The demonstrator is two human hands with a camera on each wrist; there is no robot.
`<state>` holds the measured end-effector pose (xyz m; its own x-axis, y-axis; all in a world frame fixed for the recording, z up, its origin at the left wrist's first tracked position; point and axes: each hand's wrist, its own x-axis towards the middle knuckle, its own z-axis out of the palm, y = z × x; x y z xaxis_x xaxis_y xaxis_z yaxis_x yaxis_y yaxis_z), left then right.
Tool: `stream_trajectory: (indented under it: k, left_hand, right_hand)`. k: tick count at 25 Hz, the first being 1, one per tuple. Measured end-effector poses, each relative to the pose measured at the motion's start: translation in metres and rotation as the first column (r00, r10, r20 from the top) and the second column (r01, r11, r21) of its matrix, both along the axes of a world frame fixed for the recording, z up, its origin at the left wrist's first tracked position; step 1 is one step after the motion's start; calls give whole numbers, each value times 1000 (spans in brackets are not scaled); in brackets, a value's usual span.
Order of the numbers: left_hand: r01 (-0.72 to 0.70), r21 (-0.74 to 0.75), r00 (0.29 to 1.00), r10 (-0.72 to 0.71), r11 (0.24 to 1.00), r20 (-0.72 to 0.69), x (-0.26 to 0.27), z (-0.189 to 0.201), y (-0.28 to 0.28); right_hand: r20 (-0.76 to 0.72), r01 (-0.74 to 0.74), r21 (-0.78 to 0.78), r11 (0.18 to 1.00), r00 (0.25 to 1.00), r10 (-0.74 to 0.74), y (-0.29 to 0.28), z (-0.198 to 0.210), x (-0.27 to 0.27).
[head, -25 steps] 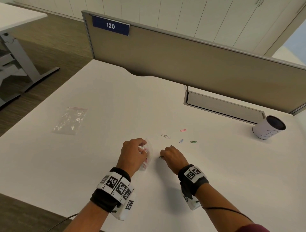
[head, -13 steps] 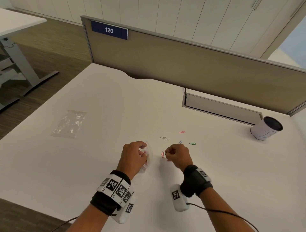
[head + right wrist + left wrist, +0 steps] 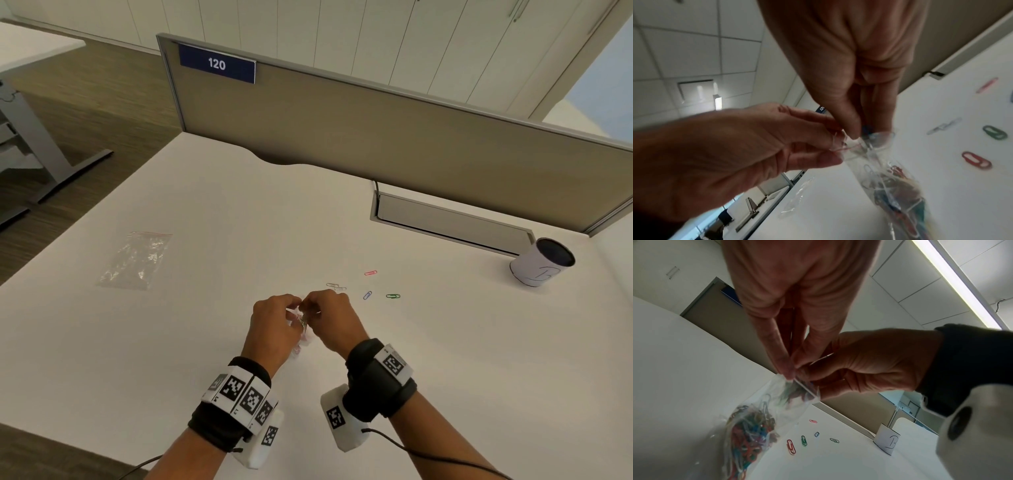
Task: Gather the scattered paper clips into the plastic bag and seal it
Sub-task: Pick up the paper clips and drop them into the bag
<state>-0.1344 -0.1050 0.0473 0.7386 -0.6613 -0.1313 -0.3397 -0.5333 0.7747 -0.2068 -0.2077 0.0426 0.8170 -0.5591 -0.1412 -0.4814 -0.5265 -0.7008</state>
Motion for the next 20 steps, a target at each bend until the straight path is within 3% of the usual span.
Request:
stream_trajectory:
  k: [3, 7, 9, 11, 13, 15, 17, 20]
  left_hand:
    - [-15, -16, 1000, 15, 1000, -5, -1, 0, 0]
    - [-24, -24, 1000, 24, 999, -1, 0, -2, -3]
    - [-17, -26, 1000, 17, 1000, 11, 0, -3, -3]
    - [-13, -23, 1000, 13, 1000, 16, -1, -3, -3]
    - [-17, -19, 1000, 17, 1000, 17, -2, -3, -3]
    - [-18, -17, 1000, 18, 1000, 18, -3, -3, -4]
    - [-16, -13, 1000, 16, 1000, 19, -5, -3, -6]
    - [-15, -9, 1000, 15, 1000, 22, -6, -2, -7]
  right_hand:
    - [-49, -70, -70, 995, 997, 66, 1, -3, -2]
    - [157, 130, 201, 971, 974, -163, -28, 7, -10]
    - [170, 241, 80, 967, 953, -251, -64, -1, -16]
    - [21, 297, -84, 951, 955, -297, -107, -22, -29]
    - [-252, 271, -170, 948, 918, -307, -140, -47, -43]
    - [-426, 212, -218, 953, 858, -288, -151, -65, -52]
    - [-435, 121, -247, 961, 873, -221, -143, -74, -52]
    - [-305, -27, -224, 974, 951, -43, -123, -77, -41]
